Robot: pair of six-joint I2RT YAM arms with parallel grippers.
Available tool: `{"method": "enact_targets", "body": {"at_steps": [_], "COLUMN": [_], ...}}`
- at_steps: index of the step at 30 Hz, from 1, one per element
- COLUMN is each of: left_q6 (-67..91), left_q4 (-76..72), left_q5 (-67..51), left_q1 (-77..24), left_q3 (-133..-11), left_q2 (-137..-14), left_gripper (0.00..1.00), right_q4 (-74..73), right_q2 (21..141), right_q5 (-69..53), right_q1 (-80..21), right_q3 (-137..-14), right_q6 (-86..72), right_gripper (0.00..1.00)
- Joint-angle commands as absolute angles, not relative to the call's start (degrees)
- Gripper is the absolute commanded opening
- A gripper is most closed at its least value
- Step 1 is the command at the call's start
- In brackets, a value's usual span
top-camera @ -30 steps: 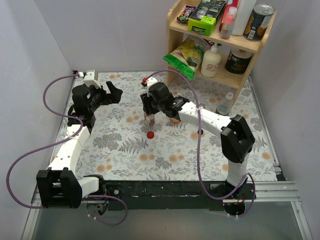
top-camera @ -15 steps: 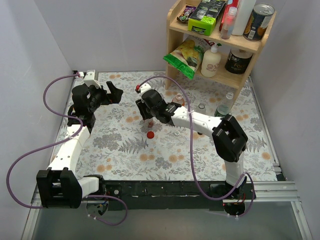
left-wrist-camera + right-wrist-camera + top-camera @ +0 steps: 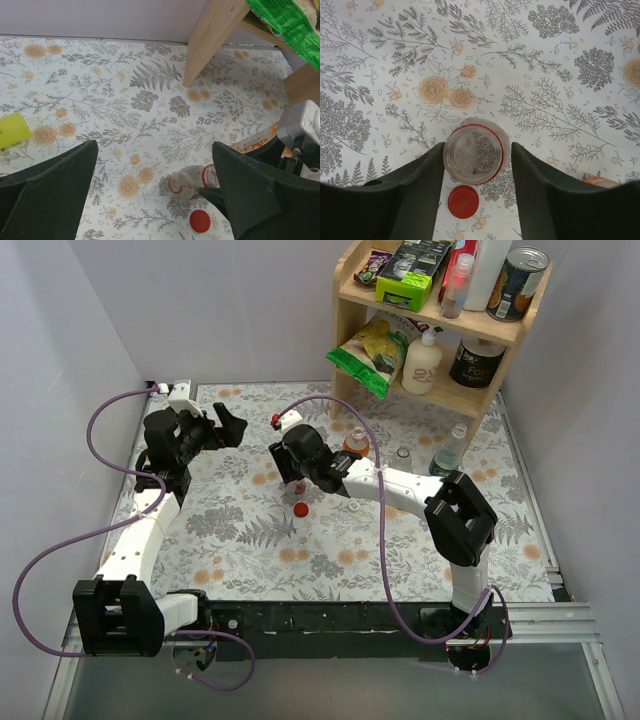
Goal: Unscrew the bottle caps
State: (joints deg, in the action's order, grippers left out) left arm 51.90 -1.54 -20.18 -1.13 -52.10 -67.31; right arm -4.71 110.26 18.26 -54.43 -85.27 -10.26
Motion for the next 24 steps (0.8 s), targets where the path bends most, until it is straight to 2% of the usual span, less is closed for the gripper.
{"method": "enact_targets", "body": {"at_steps": [1,8,11,14,18,24], "left_q6": [51.8,51.9,52.0,56.3,57.5,59.5], "left_q4": [-2.1,-2.2,-2.5,-2.2,-2.5,-2.3], "left_q5": [-20.8,-21.4,-22.0,-16.8,-18.0,-18.8], "left_q1": [-1.1,-1.1,-1.1,-1.1,-1.1,-1.1], "left_q3": [-52.3,-52.3,-52.4,-53.0,-53.9,-54.4], "left_q2": [-65.8,-65.8,-65.7,-65.0,-64.2,-63.2], "left_gripper": [0.98,0.98,0.98,0.98,0.98,0.98], "right_q4": [-8.4,-11.7,-12.0,-10.7,-10.8,-10.5], "right_q2": [107.7,106.7,104.4,100.1,90.6,74.3], "right_q5": [18.6,19.3,19.0,18.5,19.6,15.2], "right_q1": [-54.5,-54.5,-54.5,-54.5,-52.6,-41.3], "right_q3": [-88.0,-92.5,-92.8,-91.7,-87.3,-75.4], "right_q6": [-9.4,-8.2,-8.1,-7.0,-6.9,-9.7], "right_gripper": [0.68,0.82,0.84,0.85,0.86,0.87]}}
